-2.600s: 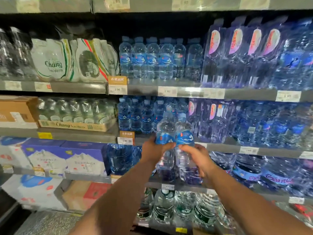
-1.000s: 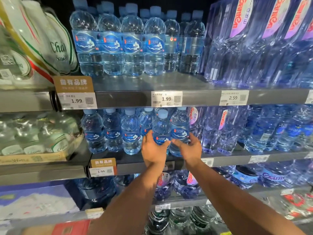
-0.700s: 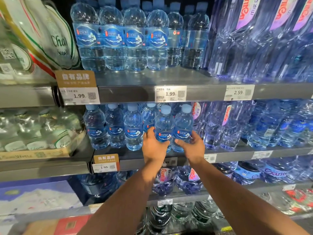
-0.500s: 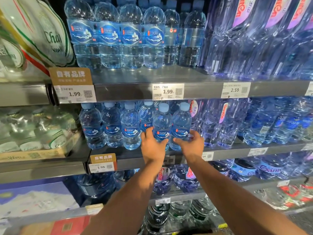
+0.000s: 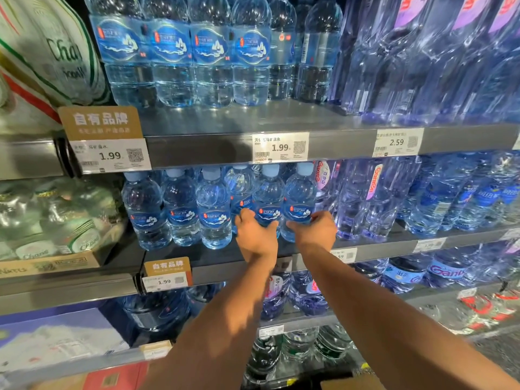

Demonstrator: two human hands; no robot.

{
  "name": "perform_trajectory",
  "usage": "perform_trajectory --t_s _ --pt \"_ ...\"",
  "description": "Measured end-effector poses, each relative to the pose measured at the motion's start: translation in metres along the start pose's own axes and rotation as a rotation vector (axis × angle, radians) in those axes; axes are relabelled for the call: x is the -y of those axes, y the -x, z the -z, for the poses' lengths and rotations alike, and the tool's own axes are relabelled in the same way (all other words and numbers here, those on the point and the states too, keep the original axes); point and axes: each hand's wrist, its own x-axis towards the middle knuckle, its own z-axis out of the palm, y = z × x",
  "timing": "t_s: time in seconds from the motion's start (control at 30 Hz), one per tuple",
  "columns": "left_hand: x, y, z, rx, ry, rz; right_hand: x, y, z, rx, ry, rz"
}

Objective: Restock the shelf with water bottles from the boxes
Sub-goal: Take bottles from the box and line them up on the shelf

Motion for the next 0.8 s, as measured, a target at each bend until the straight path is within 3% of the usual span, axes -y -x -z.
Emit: perform_trajectory --t_s 0.2,0.33,0.4,0.53,0.67,0.8 --pt "0.000 -0.006 -0.002 0.027 -0.008 0.033 0.004 -0.002 -0.003 -0.002 0.039 -0.023" --pt "0.000 -0.004 0.010 0.075 -0.068 0.008 0.005 0.000 0.003 0.107 0.114 -0.042" --pt "0.001 -0.001 0.021 0.162 -0.192 -0.064 0.007 0.005 0.010 0.194 0.216 -0.013" --pt "-0.010 0.012 0.044 0.340 -0.623 -0.217 0.013 0.017 0.034 0.364 0.618 0.232" --pt "-0.020 0.036 0.057 0.387 -0.872 -0.253 0.019 0.031 0.061 0.450 0.939 0.425" --pt "-0.024 0.065 0.063 0.383 -1.030 -0.258 0.017 0.040 0.083 0.494 1.064 0.515"
